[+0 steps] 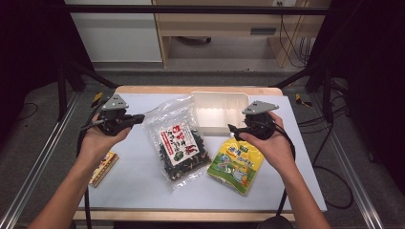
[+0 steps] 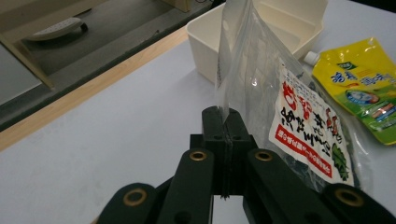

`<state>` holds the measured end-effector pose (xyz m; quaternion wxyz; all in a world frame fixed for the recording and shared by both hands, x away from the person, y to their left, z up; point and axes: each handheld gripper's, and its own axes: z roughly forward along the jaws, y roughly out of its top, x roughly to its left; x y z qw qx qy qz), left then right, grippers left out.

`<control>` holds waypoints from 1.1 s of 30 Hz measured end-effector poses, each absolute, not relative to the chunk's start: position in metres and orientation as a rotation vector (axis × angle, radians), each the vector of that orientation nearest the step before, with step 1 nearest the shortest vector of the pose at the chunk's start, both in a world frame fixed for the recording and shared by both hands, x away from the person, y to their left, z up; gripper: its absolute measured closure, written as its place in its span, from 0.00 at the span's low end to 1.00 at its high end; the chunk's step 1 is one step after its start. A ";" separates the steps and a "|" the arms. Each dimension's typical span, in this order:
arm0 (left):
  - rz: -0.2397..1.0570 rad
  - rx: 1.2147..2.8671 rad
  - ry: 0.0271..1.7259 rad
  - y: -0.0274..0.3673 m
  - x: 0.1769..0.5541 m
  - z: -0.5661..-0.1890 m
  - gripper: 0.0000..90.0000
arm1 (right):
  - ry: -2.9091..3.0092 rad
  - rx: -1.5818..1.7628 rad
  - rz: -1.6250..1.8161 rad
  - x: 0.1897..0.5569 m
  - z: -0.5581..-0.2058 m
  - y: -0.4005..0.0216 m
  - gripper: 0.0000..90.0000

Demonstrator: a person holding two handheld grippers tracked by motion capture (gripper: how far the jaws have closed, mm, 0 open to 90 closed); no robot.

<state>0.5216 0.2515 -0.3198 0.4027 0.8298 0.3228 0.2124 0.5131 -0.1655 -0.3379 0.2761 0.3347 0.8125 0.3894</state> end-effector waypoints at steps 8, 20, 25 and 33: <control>0.532 2.115 0.742 0.236 0.525 -0.300 1.00 | 2.266 0.791 1.054 0.519 -0.316 -0.152 0.24; 0.516 2.135 0.652 0.215 0.533 -0.279 1.00 | 2.321 0.702 0.997 0.522 -0.283 -0.144 0.27; 0.521 2.152 0.614 0.204 0.532 -0.270 1.00 | 2.326 0.665 0.985 0.522 -0.269 -0.146 0.28; 0.522 2.151 0.578 0.192 0.529 -0.260 1.00 | 2.349 0.617 0.984 0.522 -0.261 -0.146 0.24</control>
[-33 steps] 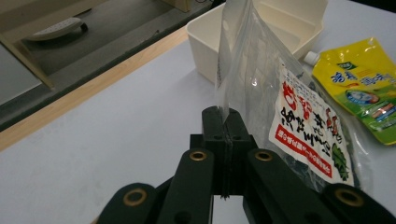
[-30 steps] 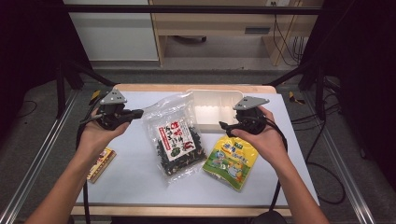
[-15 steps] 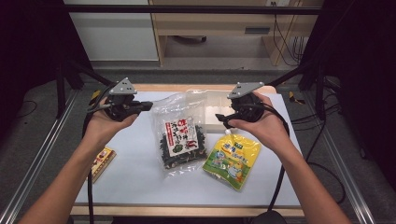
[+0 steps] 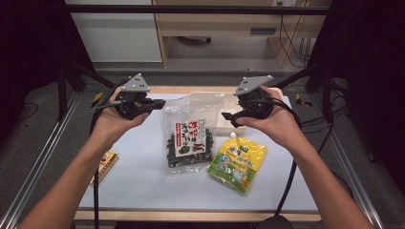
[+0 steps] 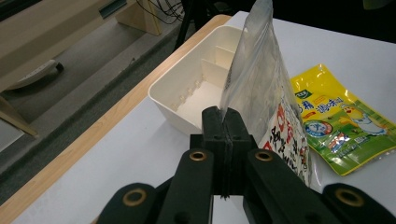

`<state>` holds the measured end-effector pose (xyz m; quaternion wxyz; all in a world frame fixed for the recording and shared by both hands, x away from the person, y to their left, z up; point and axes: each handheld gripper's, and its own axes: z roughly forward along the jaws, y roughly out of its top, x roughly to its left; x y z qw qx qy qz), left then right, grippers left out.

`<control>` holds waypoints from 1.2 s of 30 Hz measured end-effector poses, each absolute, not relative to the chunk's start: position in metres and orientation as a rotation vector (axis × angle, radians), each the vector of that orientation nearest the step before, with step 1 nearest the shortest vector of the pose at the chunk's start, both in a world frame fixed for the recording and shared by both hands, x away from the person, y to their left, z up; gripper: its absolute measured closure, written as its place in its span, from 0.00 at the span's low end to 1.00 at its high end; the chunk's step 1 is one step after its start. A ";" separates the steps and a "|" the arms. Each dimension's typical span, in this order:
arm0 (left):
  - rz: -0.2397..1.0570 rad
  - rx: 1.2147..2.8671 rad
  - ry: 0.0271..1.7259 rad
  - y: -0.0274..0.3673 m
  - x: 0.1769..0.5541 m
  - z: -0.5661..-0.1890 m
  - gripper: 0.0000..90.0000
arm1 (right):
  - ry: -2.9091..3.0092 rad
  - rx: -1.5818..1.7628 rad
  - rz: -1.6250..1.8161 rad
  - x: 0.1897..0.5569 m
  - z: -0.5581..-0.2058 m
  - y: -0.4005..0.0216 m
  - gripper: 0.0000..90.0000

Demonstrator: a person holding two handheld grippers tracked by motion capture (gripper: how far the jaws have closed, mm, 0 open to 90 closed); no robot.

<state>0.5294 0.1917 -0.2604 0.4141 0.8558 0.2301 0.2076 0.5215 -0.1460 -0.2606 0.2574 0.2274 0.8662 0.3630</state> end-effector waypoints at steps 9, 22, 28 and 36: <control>0.523 2.157 0.550 0.184 0.527 -0.254 1.00 | 2.377 0.582 0.967 0.528 -0.254 -0.146 0.21; 0.511 2.154 0.524 0.179 0.521 -0.250 1.00 | 2.395 0.538 0.976 0.534 -0.252 -0.145 0.21; 0.510 2.157 0.521 0.179 0.520 -0.250 1.00 | 2.402 0.526 0.972 0.537 -0.251 -0.139 0.21; 0.503 2.150 0.496 0.176 0.515 -0.248 1.00 | 2.410 0.497 0.961 0.539 -0.252 -0.134 0.21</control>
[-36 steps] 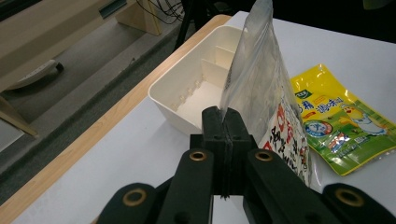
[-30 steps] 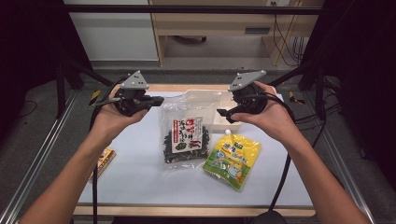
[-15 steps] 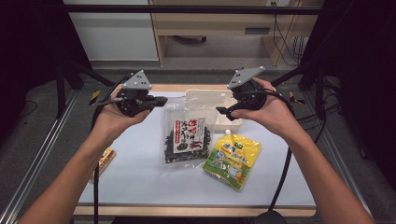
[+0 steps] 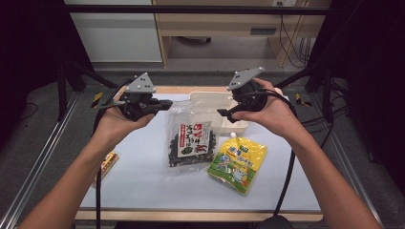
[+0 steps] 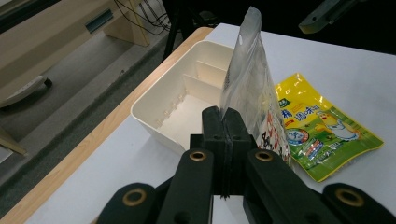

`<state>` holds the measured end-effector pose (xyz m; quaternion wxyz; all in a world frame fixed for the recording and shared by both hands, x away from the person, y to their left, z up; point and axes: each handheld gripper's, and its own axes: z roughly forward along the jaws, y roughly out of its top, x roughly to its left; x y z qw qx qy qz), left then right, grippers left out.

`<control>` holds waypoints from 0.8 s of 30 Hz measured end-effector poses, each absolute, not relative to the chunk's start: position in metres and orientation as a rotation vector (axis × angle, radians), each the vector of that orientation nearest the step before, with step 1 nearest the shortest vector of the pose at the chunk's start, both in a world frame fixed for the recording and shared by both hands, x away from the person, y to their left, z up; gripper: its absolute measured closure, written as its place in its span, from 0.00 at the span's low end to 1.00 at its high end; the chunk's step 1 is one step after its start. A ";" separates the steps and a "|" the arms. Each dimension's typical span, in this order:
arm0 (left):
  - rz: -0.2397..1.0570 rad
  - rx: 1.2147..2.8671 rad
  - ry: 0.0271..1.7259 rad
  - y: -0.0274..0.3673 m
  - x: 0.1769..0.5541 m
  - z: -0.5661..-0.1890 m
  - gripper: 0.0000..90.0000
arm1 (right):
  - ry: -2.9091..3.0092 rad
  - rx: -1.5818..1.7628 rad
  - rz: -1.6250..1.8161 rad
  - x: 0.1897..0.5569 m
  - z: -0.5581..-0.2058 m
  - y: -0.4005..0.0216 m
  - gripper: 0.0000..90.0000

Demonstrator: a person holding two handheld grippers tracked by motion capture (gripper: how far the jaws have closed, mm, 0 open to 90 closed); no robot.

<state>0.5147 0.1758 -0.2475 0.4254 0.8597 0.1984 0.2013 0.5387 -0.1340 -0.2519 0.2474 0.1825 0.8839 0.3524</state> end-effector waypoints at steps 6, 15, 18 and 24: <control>0.498 2.143 0.477 0.173 0.510 -0.245 1.00 | 2.438 0.474 0.940 0.545 -0.258 -0.129 0.21; 0.497 2.151 0.465 0.173 0.507 -0.244 1.00 | 2.485 0.445 0.936 0.554 -0.263 -0.125 0.22; 0.495 2.153 0.464 0.173 0.506 -0.244 1.00 | 2.517 0.432 0.940 0.557 -0.266 -0.121 0.23; 0.496 2.158 0.454 0.174 0.505 -0.244 1.00 | 2.588 0.387 0.921 0.560 -0.271 -0.110 0.25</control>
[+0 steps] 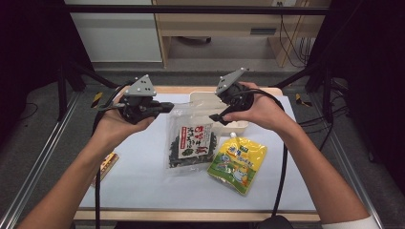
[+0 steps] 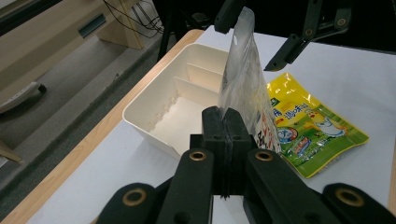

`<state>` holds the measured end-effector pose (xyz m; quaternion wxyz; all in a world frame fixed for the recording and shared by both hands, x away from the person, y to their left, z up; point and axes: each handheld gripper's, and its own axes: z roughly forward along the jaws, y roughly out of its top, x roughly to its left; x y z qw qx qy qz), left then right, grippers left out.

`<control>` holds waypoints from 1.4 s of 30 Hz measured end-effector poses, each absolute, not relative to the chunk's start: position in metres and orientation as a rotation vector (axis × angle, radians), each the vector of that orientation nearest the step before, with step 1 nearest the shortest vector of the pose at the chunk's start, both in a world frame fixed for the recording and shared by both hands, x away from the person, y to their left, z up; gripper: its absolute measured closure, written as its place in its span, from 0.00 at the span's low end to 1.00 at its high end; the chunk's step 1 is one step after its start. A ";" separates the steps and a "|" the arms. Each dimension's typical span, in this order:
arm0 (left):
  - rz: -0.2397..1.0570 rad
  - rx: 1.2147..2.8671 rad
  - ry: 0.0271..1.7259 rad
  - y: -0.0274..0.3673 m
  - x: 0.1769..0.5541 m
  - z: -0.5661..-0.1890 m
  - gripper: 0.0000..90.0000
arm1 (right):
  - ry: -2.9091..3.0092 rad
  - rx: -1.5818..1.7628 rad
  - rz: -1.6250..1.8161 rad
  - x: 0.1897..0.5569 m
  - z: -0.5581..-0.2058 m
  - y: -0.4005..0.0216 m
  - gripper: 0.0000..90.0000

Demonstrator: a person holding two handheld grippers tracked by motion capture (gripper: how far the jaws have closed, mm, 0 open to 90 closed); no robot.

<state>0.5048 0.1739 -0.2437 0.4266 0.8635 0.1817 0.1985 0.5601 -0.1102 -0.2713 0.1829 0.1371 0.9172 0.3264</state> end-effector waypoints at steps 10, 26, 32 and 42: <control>0.506 2.150 0.479 0.176 0.507 -0.247 1.00 | 2.656 0.300 0.850 0.552 -0.279 -0.105 0.42; 0.582 2.050 0.586 0.190 0.510 -0.263 0.76 | 2.734 0.265 0.905 0.545 -0.277 -0.101 0.91; 0.587 1.897 0.651 0.216 0.496 -0.264 0.40 | 2.702 0.388 0.973 0.545 -0.264 -0.102 0.92; 0.615 1.963 0.753 0.232 0.488 -0.309 0.21 | 2.578 0.617 1.001 0.553 -0.229 -0.110 0.93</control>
